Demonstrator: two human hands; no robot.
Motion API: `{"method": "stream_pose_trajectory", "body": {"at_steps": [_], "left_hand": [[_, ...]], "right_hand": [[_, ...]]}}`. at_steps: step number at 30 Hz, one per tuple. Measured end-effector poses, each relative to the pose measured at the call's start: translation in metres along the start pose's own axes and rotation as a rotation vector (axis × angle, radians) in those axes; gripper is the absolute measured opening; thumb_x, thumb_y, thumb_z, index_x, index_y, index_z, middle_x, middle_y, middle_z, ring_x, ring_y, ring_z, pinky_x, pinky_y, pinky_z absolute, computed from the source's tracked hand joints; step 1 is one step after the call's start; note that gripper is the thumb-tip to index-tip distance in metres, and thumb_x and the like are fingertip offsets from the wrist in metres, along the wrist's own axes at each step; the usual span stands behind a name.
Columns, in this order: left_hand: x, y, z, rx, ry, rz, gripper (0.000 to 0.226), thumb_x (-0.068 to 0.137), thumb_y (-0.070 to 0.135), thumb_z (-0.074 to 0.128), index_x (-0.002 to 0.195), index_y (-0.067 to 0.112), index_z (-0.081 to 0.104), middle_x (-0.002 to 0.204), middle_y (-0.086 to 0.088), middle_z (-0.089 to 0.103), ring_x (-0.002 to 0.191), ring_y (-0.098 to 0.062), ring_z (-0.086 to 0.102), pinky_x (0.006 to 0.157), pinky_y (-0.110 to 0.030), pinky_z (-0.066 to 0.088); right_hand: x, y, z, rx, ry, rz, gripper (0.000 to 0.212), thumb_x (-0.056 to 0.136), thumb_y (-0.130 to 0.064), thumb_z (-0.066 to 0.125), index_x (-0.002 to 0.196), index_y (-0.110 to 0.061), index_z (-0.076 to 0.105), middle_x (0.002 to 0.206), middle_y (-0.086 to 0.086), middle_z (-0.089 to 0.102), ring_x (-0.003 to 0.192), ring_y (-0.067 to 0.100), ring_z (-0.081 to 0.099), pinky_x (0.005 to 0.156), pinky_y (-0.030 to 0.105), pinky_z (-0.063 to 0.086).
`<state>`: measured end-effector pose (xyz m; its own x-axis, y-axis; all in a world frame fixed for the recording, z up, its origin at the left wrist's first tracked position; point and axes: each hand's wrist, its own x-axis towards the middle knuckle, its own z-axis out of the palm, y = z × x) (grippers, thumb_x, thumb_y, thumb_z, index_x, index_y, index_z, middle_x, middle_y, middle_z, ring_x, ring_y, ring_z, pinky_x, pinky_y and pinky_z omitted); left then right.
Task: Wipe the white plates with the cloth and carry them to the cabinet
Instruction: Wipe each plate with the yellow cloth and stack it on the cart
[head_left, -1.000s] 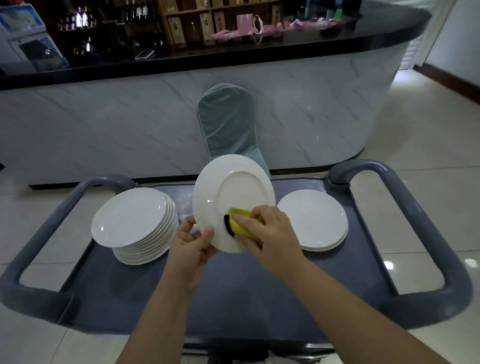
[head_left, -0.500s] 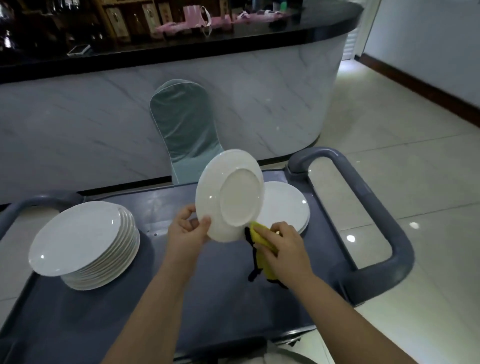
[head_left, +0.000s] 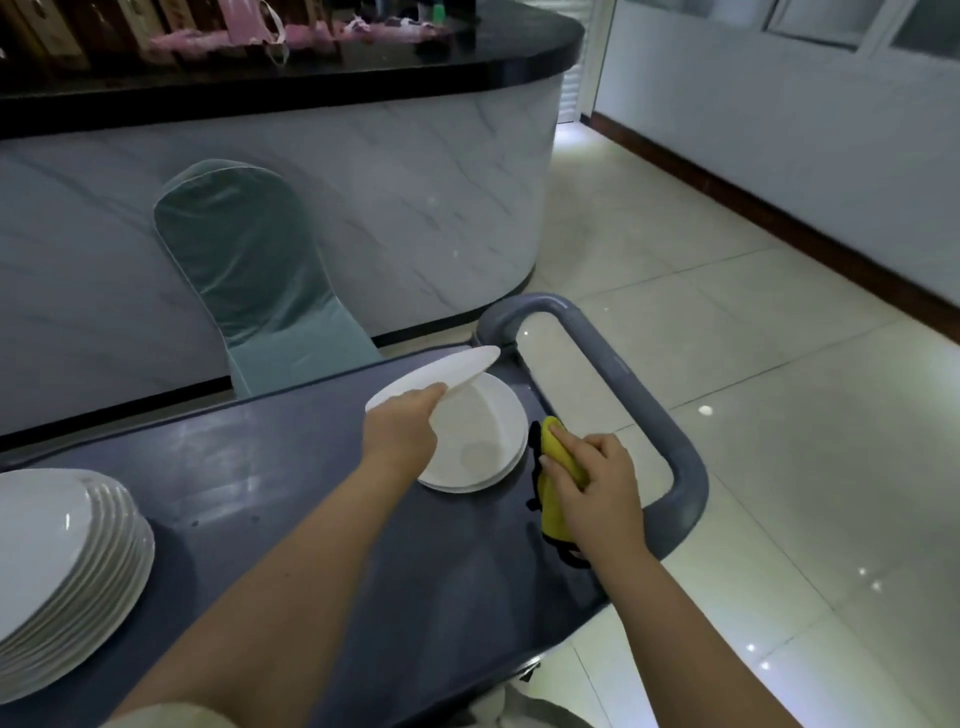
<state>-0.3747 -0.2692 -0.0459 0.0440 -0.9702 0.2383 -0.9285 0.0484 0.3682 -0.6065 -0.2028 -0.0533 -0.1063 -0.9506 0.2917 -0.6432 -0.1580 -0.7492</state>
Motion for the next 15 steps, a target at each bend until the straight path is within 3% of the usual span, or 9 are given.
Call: {"method": "stream_pose_trajectory", "body": {"at_steps": [5, 8, 10, 12, 15], "left_hand": [[-0.025, -0.002, 0.019, 0.013, -0.009, 0.19, 0.058, 0.056, -0.018, 0.07, 0.106, 0.01, 0.075, 0.095, -0.016, 0.074, 0.083, -0.038, 0.071, 0.061, -0.044, 0.056], [-0.041, -0.002, 0.026, 0.098, -0.071, 0.291, 0.062, 0.036, -0.018, 0.077, 0.092, 0.01, 0.076, 0.078, -0.011, 0.071, 0.062, -0.031, 0.068, 0.041, -0.034, 0.053], [-0.049, -0.001, 0.033, 0.127, -0.153, 0.322, 0.058, 0.035, -0.016, 0.077, 0.087, 0.01, 0.074, 0.073, -0.007, 0.067, 0.057, -0.027, 0.063, 0.035, -0.028, 0.045], [-0.055, 0.0, 0.043, 0.149, -0.247, 0.311, 0.05, 0.054, -0.011, 0.072, 0.099, 0.009, 0.07, 0.085, -0.008, 0.065, 0.069, -0.028, 0.062, 0.043, -0.032, 0.043], [-0.06, -0.002, 0.06, 0.212, -0.336, 0.302, 0.049, 0.084, -0.001, 0.049, 0.13, 0.013, 0.05, 0.12, -0.007, 0.053, 0.106, -0.027, 0.052, 0.067, -0.036, 0.041]], "right_hand": [[-0.001, 0.0, 0.001, -0.004, 0.013, 0.053, 0.037, 0.09, -0.034, 0.065, 0.126, -0.028, 0.063, 0.096, -0.011, 0.045, 0.09, 0.006, 0.045, 0.077, 0.006, 0.033], [-0.003, -0.002, 0.006, -0.001, -0.003, 0.062, 0.037, 0.089, -0.033, 0.066, 0.126, -0.027, 0.063, 0.096, -0.012, 0.045, 0.092, 0.007, 0.046, 0.079, 0.008, 0.035], [-0.006, -0.002, 0.01, 0.002, -0.013, 0.075, 0.037, 0.089, -0.033, 0.067, 0.126, -0.03, 0.063, 0.096, -0.015, 0.044, 0.092, 0.006, 0.046, 0.078, 0.01, 0.036], [-0.011, -0.002, 0.015, 0.002, -0.023, 0.089, 0.038, 0.089, -0.034, 0.067, 0.126, -0.032, 0.062, 0.096, -0.02, 0.042, 0.093, 0.003, 0.046, 0.079, 0.01, 0.036], [-0.016, -0.002, 0.022, -0.009, -0.033, 0.091, 0.037, 0.089, -0.035, 0.067, 0.126, -0.03, 0.063, 0.096, -0.021, 0.041, 0.094, 0.002, 0.046, 0.082, 0.013, 0.037]]}}
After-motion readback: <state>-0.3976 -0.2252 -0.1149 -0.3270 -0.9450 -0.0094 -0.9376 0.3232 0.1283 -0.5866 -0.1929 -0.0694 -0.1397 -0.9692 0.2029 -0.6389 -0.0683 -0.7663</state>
